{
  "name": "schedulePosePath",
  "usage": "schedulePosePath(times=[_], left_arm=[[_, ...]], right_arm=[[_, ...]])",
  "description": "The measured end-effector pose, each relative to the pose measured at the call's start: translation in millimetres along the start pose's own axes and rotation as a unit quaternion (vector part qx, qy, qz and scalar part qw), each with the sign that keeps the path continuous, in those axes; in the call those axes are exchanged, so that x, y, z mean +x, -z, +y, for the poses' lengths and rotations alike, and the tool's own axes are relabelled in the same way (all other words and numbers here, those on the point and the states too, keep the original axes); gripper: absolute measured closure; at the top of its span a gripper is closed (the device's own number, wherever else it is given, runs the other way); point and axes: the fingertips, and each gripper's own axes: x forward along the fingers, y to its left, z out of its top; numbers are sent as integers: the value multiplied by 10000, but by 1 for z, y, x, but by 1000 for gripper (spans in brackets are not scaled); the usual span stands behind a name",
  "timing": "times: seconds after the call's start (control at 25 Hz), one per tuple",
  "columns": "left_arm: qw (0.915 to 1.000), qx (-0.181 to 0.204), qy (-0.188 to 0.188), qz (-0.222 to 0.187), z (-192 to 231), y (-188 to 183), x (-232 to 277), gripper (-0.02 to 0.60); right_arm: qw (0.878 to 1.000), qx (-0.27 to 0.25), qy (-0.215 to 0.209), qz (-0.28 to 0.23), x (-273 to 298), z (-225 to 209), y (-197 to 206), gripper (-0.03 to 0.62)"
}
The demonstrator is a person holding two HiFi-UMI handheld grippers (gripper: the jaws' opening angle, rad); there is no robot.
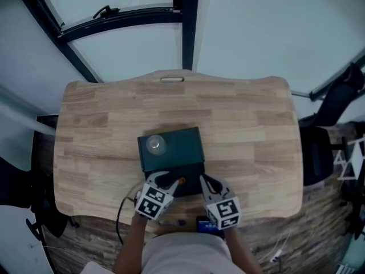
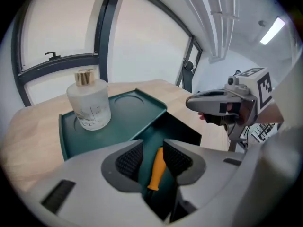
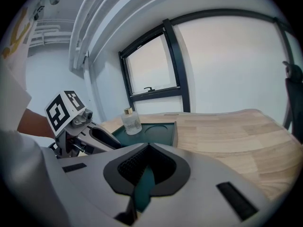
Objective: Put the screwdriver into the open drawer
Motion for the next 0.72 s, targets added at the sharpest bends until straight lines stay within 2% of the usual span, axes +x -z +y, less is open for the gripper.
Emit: schedulePosePath(times=[0.24, 0.28, 0.32, 0.36, 0.4, 0.56, 0.72], left_arm=[[9976, -141, -47, -672, -10, -18, -26, 457], [9967, -146, -142, -791, -10, -20, -31, 485], [9955, -139, -250, -905, -10, -22, -37, 549], [9942, -139, -338, -1008, -10, -25, -43, 583], [9929, -155, -402, -1111, -10, -27, -49, 583], [9840, -318, -695, -1611, -10, -33, -75, 583], [9708, -305, -1214, -2048, -7, -33, -100, 583]], right_arm=[[9990, -121, 100, -415, -22, 5, -21, 597], [9985, -161, 131, -507, -25, 4, -22, 597], [9980, -192, 157, -580, -29, 4, -24, 597], [9978, -204, 165, -608, -35, 6, -27, 597], [9977, -208, 160, -618, -40, 9, -31, 597], [9957, -342, 180, -842, -53, 17, -39, 597], [9922, -536, 270, -1091, -59, 21, -40, 597]])
